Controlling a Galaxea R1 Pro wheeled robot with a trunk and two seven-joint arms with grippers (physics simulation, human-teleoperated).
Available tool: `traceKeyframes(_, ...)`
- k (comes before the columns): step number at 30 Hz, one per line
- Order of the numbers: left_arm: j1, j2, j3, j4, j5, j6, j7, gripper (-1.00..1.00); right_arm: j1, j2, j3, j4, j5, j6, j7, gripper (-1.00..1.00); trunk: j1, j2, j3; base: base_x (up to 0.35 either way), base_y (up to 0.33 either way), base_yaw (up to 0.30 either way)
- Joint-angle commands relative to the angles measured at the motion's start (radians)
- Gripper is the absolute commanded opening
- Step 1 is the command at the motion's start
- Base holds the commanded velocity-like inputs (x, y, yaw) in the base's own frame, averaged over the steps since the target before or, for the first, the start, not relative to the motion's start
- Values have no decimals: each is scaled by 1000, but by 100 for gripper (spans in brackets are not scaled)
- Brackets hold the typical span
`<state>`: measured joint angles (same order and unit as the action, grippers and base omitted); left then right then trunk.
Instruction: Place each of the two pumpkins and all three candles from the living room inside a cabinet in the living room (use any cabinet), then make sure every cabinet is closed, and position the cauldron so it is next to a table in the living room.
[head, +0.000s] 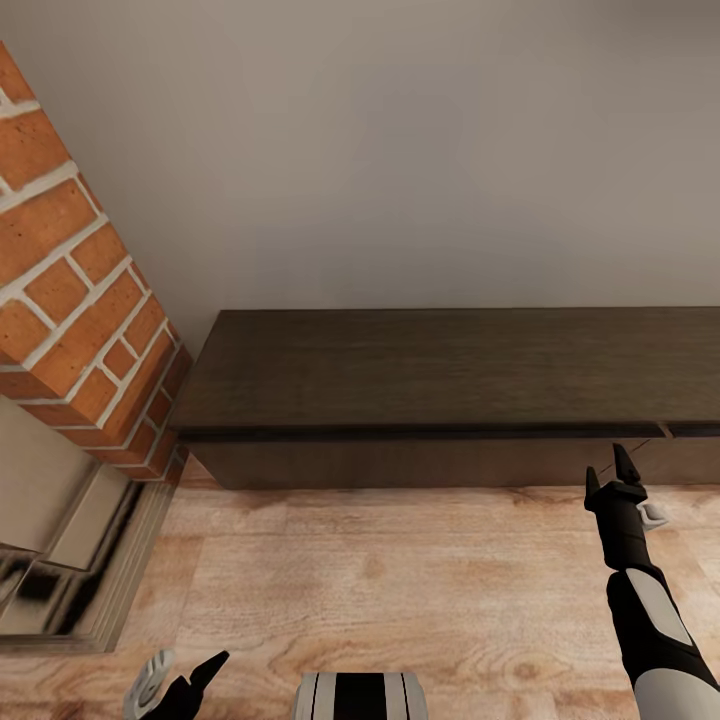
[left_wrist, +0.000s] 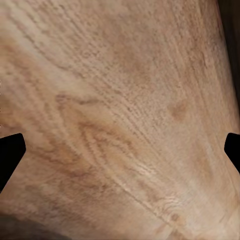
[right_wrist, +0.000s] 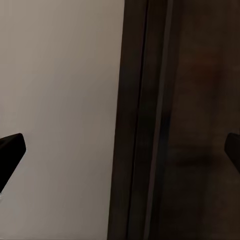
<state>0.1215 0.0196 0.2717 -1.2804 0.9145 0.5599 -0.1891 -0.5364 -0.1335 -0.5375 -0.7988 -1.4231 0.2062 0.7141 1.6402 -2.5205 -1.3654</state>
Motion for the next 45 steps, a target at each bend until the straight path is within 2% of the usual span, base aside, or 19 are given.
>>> traceKeyframes(1,2,1,0,-2,3,5,-13,100,0,0,-1,1,-10,10,3,100,0,0,0,0,0,0)
traceKeyframes(4,8,7,-4,-42,0,4,-63,100,0,0,0,1,-10,10,4,100,0,0,0,0,0,0)
traceKeyframes(5,6,24,-6,-105,-4,14,-102,100,0,0,-1,1,-10,10,4,100,0,0,0,0,0,0)
traceKeyframes(8,-1,39,-8,-159,-3,35,-117,100,0,0,-1,1,-11,10,5,100,0,0,0,0,0,0)
traceKeyframes(13,-5,49,-24,-192,-2,48,-132,100,0,1,-1,1,-11,10,5,100,0,0,0,0,0,0)
traceKeyframes(25,-6,46,-47,-193,-7,42,-157,100,0,0,-1,1,-11,11,5,100,0,0,0,81,0,0)
traceKeyframes(34,-6,42,-46,-150,0,49,-115,100,0,-1,-1,1,-11,12,5,100,0,0,0,44,0,0)
traceKeyframes(45,-6,41,-46,-148,7,59,-107,100,0,-2,-1,1,-11,12,4,100,5,-3,-43,2,0,0)
